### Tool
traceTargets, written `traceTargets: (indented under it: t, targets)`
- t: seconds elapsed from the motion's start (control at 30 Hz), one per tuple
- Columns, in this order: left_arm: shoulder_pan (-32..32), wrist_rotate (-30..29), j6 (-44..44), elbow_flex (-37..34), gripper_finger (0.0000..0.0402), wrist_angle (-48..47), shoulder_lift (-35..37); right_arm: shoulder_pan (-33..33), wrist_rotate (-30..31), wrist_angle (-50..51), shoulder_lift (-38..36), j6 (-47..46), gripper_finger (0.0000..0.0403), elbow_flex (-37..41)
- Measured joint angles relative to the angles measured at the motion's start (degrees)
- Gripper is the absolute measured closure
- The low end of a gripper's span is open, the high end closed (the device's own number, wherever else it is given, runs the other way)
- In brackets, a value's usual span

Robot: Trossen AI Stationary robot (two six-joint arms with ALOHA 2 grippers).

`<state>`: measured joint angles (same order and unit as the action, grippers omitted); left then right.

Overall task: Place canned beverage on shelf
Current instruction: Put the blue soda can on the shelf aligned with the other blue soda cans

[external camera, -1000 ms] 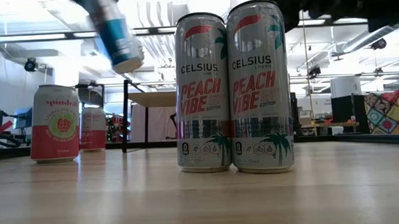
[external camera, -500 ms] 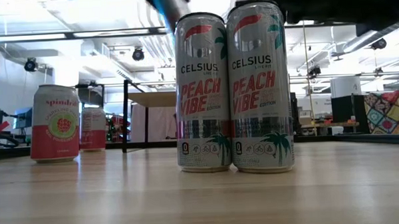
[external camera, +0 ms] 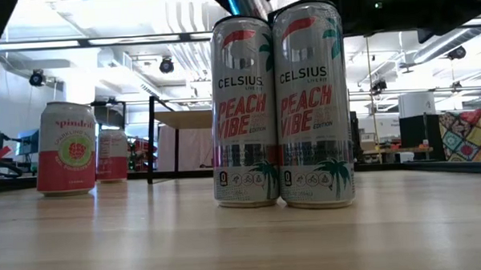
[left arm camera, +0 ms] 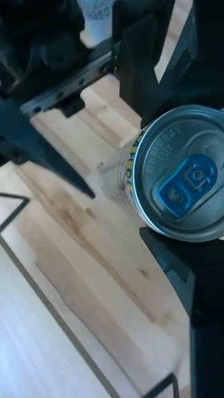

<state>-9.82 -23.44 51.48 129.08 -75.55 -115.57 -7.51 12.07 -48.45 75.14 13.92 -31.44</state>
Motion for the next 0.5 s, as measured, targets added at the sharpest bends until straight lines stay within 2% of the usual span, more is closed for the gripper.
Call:
traceTargets:
  t: [0.3,0.5]
  targets:
    - [-0.05,-0.05,-1.53,0.33,0.0163,3.64,0.11,0.02,-0.01,-0.26,2.76,-0.47,0.0115,0.0]
    - [-0.09,0.04,-1.53,0.31,0.0163,3.71,0.09,0.03,0.13,0.16,2.37,-1.36,0.0167,0.0]
